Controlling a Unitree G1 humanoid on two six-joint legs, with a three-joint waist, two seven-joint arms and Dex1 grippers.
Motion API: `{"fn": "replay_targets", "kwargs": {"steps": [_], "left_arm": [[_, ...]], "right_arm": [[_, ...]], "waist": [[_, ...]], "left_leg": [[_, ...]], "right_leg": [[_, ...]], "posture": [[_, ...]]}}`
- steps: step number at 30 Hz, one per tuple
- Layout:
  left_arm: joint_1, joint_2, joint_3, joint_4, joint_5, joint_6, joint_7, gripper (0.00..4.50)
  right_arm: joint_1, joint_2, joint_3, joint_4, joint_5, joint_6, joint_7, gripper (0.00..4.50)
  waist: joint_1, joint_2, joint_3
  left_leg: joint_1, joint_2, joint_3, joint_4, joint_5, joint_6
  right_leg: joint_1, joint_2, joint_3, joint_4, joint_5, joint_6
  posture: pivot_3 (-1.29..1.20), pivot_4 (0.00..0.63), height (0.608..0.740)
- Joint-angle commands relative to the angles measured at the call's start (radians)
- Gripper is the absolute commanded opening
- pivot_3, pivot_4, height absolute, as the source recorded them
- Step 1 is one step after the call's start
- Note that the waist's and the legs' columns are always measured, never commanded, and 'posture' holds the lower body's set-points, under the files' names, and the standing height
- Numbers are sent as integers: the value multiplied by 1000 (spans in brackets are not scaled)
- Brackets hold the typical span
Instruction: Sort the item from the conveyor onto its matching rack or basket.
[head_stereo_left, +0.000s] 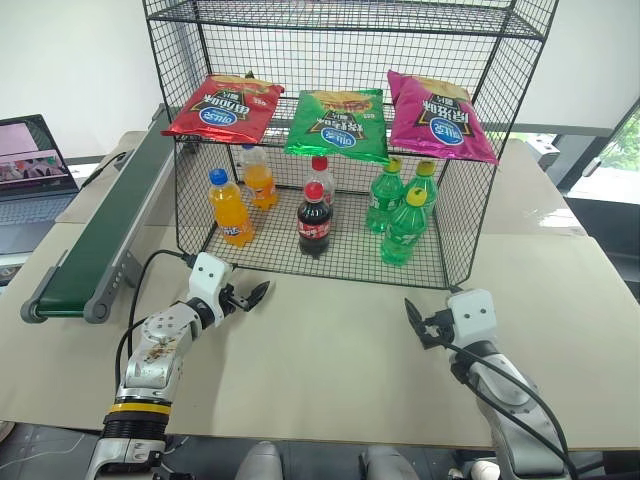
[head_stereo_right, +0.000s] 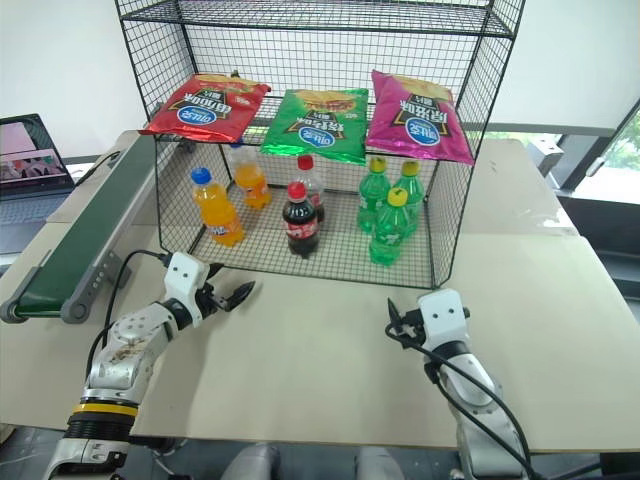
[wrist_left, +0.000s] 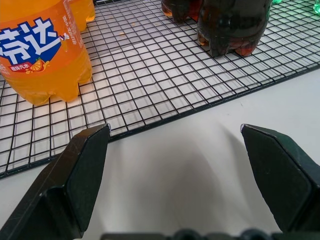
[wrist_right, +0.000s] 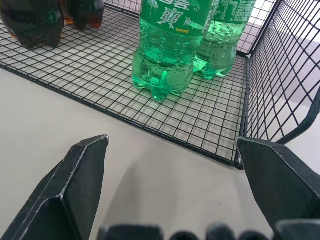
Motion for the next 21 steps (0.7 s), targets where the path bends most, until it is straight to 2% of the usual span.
{"fn": "replay_targets", "kwargs": {"steps": [1, 14, 21], "left_arm": [[0, 11, 29, -31, -26, -19, -13, 4461], [11, 24, 80, -76, -105, 23, -48, 4461], [5, 20, 75, -72, -103, 14, -44, 4461]], "right_arm": [[6, -12, -24, -59, 17, -12, 6, 4500], [7, -29, -29, -112, 15, 20, 24, 4500], [2, -27, -28, -108, 11, 22, 22, 4500]], "waist": [[0, 0, 0], [0, 0, 0], [0, 0, 0]], "left_leg": [[0, 0, 0, 0, 0, 0], [0, 0, 0, 0, 0, 0], [0, 0, 0, 0, 0, 0]], "right_leg": [[0, 0, 0, 0, 0, 0], [0, 0, 0, 0, 0, 0], [0, 0, 0, 0, 0, 0]], "posture": [[0, 150, 740], [0, 150, 740], [0, 150, 740]]}}
